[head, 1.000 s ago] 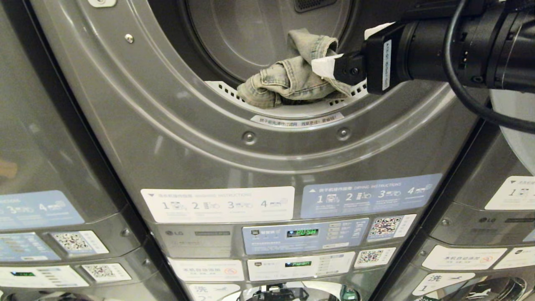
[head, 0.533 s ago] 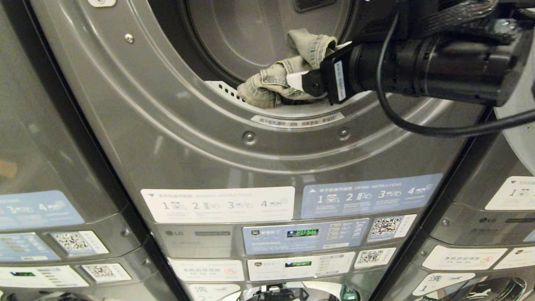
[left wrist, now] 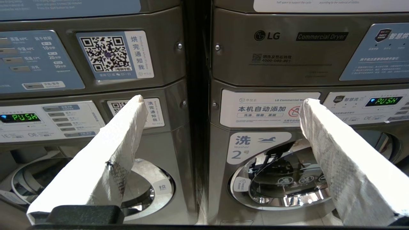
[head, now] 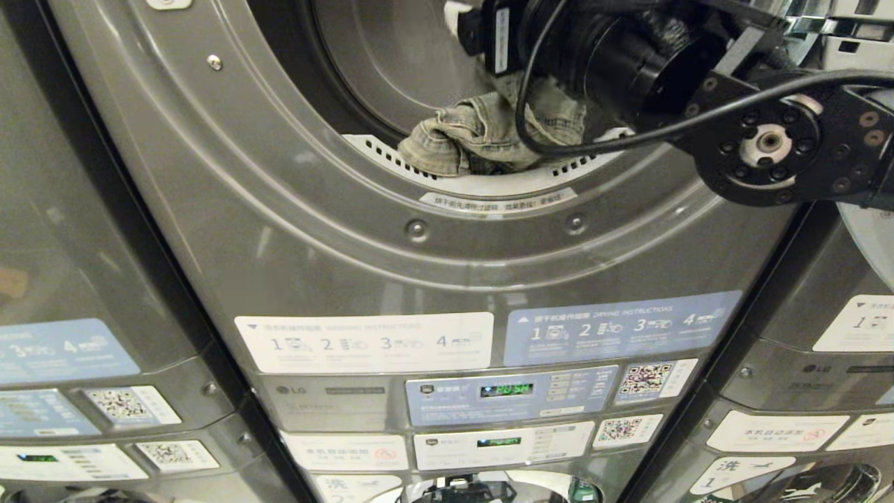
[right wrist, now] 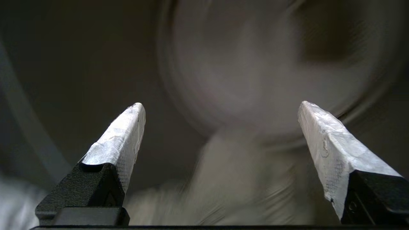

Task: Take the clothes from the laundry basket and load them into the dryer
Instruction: Put the clothes in the dryer

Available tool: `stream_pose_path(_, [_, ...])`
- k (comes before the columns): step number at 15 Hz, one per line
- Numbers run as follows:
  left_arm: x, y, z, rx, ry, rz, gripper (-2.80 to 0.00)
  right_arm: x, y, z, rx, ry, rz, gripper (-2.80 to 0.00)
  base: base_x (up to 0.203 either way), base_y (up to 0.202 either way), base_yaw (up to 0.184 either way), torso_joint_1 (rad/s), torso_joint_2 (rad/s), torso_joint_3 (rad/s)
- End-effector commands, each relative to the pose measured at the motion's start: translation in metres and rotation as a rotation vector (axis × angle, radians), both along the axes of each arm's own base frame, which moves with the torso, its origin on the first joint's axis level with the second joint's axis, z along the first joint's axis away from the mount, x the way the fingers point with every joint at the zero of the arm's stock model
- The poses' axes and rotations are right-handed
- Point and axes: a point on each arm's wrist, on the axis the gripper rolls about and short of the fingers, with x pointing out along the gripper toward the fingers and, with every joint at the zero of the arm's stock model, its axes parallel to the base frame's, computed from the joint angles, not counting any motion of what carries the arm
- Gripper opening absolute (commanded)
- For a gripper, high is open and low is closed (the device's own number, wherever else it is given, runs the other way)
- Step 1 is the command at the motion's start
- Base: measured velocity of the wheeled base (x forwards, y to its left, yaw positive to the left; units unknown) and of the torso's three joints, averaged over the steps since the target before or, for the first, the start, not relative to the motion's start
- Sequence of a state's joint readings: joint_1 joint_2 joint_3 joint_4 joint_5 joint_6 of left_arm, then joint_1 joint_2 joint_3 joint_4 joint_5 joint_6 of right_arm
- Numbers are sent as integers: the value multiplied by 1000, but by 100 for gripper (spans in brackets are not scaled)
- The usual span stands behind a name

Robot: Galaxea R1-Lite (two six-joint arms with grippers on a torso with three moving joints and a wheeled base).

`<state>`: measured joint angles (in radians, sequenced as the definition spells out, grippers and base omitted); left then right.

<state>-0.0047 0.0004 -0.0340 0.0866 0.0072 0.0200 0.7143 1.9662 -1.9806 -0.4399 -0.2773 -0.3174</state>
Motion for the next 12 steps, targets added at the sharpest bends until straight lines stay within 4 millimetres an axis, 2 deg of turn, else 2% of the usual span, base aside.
stream_pose_path(1, [0,0,0,0,0,1,0,-23,-20,29,76,-79,-40,0,0,0,0,0,0,0])
stream_pose_path(3, [0,0,0,0,-1,0,0,-63,-49,62,127,-151,-66,0,0,0,0,0,0,0])
stream_pose_path(4, [0,0,0,1,1,-1,0,-81,-63,71,137,-167,-73,0,0,0,0,0,0,0])
stream_pose_path(5, [0,0,0,1,1,-1,0,-96,-76,71,112,-145,-76,0,0,0,0,0,0,0])
stream_pose_path(6, [0,0,0,1,1,-1,0,-109,-87,63,66,-94,-71,0,0,0,0,0,0,0])
stream_pose_path(7, [0,0,0,1,1,-1,0,-120,-96,47,4,-16,-61,0,0,0,0,0,0,0])
stream_pose_path(10, [0,0,0,1,1,-1,0,-146,-117,-17,-143,199,-32,0,0,0,0,0,0,0])
stream_pose_path(12, [0,0,0,0,-1,1,0,-155,-125,-54,-192,269,-24,0,0,0,0,0,0,0])
